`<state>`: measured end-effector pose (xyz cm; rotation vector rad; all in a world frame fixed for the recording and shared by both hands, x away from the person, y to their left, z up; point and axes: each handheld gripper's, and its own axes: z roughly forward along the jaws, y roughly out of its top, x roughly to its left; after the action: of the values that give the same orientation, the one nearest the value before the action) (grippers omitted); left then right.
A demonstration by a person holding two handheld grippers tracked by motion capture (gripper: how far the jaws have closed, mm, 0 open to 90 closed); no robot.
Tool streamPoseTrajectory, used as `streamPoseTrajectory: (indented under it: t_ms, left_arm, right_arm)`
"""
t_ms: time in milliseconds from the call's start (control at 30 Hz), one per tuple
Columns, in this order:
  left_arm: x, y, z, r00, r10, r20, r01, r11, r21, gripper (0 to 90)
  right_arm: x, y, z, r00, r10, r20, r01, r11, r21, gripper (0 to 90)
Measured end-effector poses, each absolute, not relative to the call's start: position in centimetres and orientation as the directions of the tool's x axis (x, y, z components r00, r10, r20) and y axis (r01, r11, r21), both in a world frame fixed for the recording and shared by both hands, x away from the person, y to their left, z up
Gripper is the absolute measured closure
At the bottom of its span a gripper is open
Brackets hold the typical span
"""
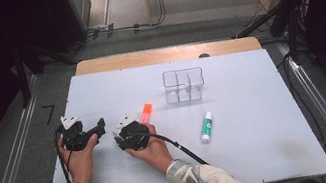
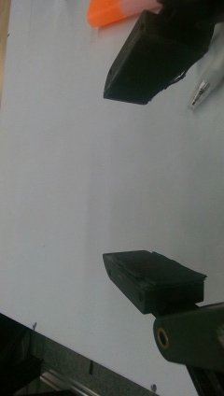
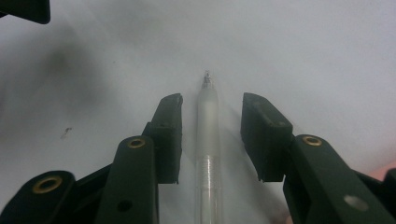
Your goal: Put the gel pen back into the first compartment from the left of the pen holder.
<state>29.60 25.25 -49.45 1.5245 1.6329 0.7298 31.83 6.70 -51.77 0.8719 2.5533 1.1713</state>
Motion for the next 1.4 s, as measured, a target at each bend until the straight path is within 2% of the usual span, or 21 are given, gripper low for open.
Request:
streamPoseTrajectory:
  t_ms: [133, 533, 1000, 1400]
  left_arm:
    - [29.6, 25.2, -49.5, 0.013, 0.988, -0.153, 0.546, 0.121, 0.829, 18.5]
    - [29.6, 25.2, -49.5, 0.017, 0.988, -0.152, 0.545, 0.118, 0.830, 18.5]
    - [29.6, 25.3, -49.5, 0.016, 0.988, -0.155, 0.547, 0.121, 0.829, 18.5]
    - [29.6, 25.3, -49.5, 0.015, 0.988, -0.156, 0.546, 0.122, 0.829, 18.5]
  right_arm:
    - [31.8, 7.0, -51.8, -0.803, 0.594, 0.042, 0.423, 0.519, 0.743, 59.5]
    - [31.4, 7.4, -51.8, -0.804, 0.594, -0.013, 0.391, 0.546, 0.741, 76.9]
    - [31.1, 7.4, -51.7, -0.804, 0.594, -0.026, 0.377, 0.542, 0.751, 78.4]
    - [30.8, 6.5, -50.8, -0.813, 0.581, 0.027, 0.394, 0.516, 0.761, 78.5]
